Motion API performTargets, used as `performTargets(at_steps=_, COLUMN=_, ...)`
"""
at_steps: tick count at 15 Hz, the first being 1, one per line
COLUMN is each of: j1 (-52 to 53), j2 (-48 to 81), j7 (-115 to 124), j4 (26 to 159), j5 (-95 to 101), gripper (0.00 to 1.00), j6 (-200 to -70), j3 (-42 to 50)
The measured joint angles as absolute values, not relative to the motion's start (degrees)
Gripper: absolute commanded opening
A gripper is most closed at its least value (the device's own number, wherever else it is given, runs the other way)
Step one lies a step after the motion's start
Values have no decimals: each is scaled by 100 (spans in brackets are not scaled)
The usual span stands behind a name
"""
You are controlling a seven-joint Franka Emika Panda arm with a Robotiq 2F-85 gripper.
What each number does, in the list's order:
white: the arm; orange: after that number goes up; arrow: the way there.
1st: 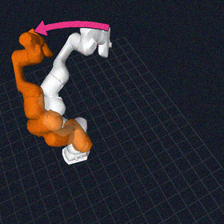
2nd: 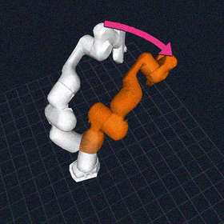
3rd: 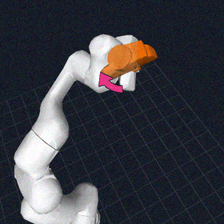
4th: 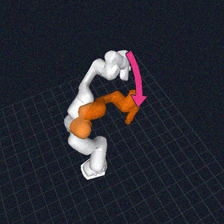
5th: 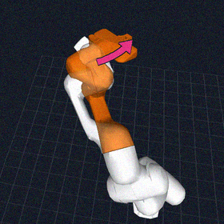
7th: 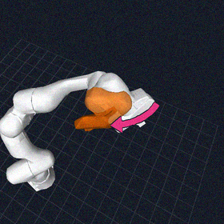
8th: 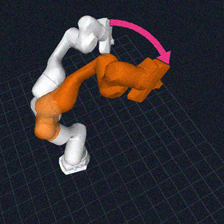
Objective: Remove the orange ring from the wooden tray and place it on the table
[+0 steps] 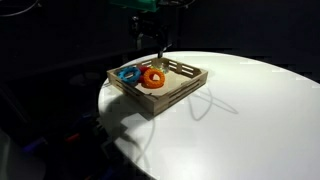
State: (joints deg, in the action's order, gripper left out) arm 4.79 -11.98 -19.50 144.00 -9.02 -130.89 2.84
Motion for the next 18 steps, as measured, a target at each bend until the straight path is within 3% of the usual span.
performTargets(at_steps=14, j1=481, j2=-179, j7=-1537, j4=14385, j5=-890, gripper=100, j6=-14023, j3=-62)
performTargets(at_steps=15, j1=480, j2=-130, j7=-1436, j4=14381, j5=-886, gripper=76, j6=-14088, j3=-72)
performTargets(at_steps=16, j1=479, j2=-86, j7=-1338, j4=14377, j5=-881, gripper=75, j6=-14146, j3=-83)
performTargets(at_steps=18, j1=477, j2=-10, j7=-1200, j4=14371, j5=-870, gripper=58, j6=-14248, j3=-99)
